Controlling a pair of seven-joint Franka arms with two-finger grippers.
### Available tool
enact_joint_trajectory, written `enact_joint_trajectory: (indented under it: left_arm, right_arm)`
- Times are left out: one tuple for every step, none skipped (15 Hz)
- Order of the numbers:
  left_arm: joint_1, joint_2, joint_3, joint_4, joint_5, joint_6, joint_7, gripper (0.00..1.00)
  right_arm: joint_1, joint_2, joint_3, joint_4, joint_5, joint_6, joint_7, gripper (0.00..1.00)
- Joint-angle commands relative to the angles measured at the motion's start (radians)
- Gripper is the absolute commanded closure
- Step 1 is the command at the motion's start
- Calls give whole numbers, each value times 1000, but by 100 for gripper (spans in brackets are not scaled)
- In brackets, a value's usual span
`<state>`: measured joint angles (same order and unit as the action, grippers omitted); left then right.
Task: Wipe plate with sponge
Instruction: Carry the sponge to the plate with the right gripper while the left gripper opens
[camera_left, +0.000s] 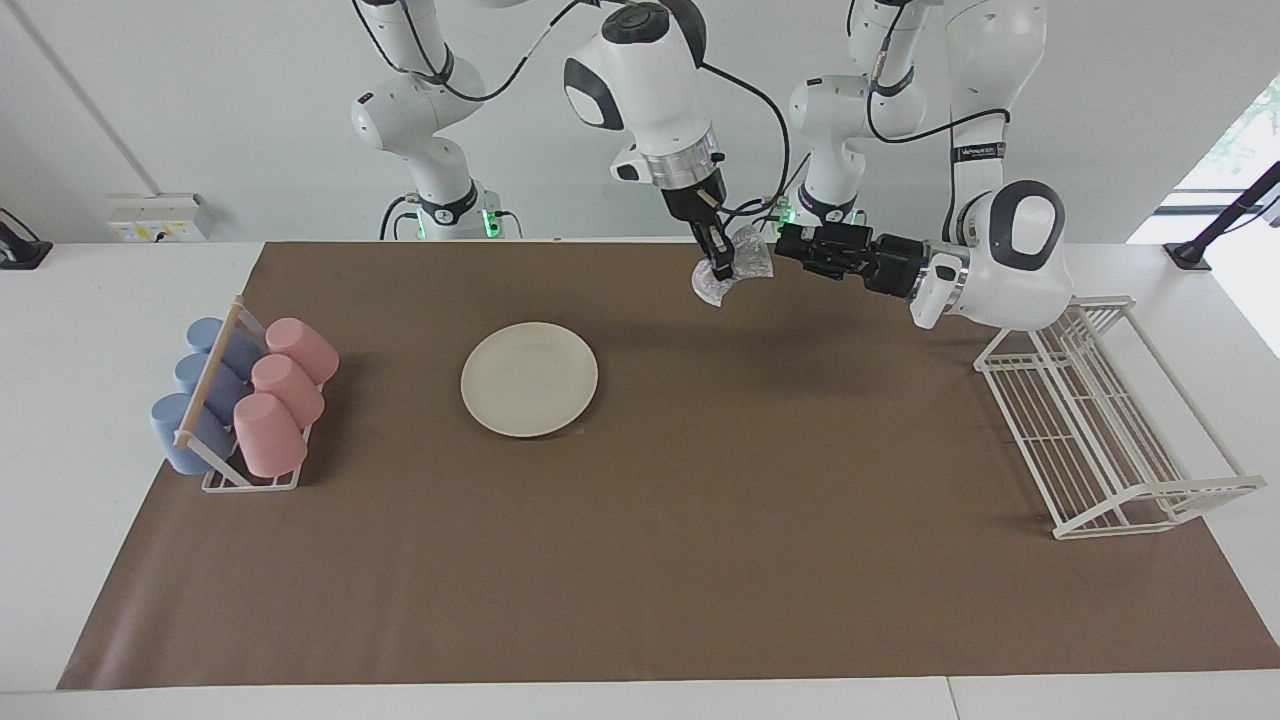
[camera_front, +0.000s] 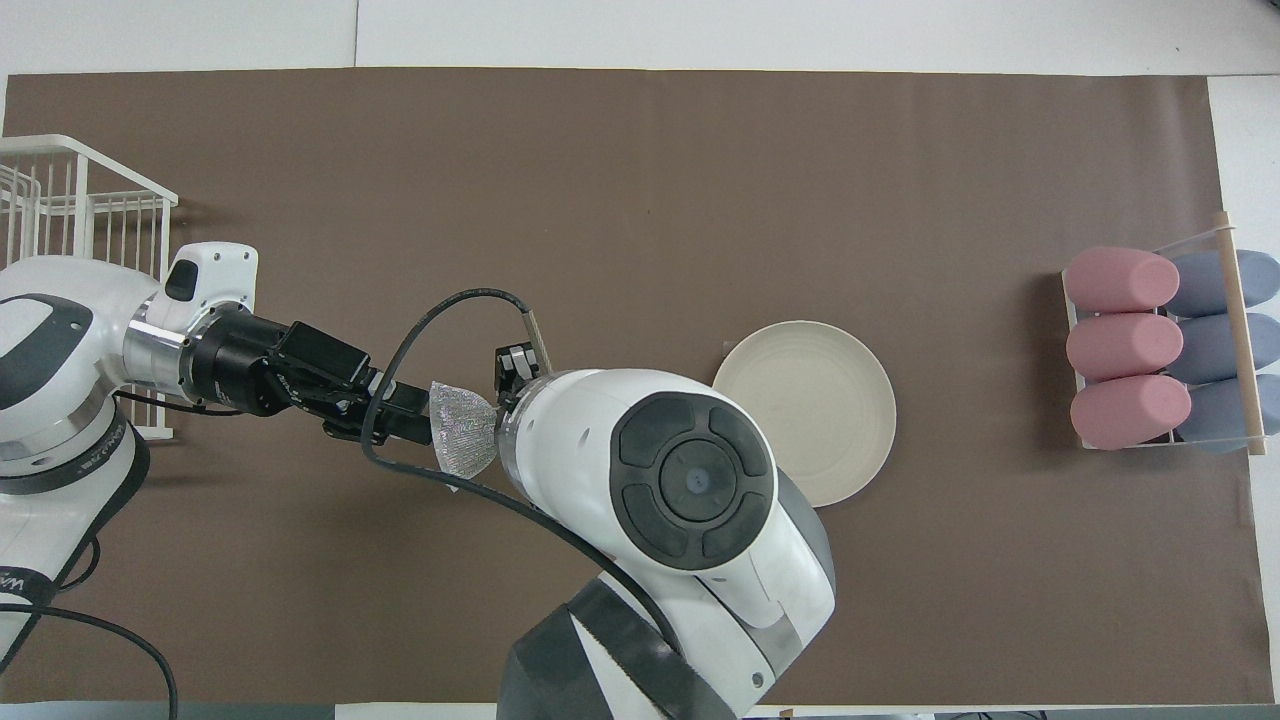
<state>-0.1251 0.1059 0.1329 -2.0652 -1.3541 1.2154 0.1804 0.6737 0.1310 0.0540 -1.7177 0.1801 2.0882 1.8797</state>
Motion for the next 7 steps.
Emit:
enact_joint_trajectory:
  left_arm:
    - [7, -28, 7, 11, 73, 6, -24, 0]
    - [10, -37, 7, 11, 107, 15, -25, 0]
    - [15, -49, 7, 13, 159, 41, -24, 0]
    - [34, -58, 10, 13, 197, 55, -24, 0]
    - [45, -60, 10, 17, 229, 56, -24, 0]
    - [51, -60, 10, 28, 277, 56, -24, 0]
    - [64, -60, 11, 42, 329, 56, -22, 0]
  right_arm:
    - [-57, -66, 6, -86, -65, -106, -163, 100]
    - [-81, -77, 6, -101, -80, -155, -193, 100]
    - [-104, -89, 6, -129, -92, -180, -232, 100]
    - [-135, -111, 6, -181, -93, -178, -294, 100]
    - [-172, -131, 6, -235, -93, -166, -360, 100]
    - [-222, -140, 6, -300, -91, -115, -428, 100]
    - [-288, -145, 6, -363, -91, -24, -491, 100]
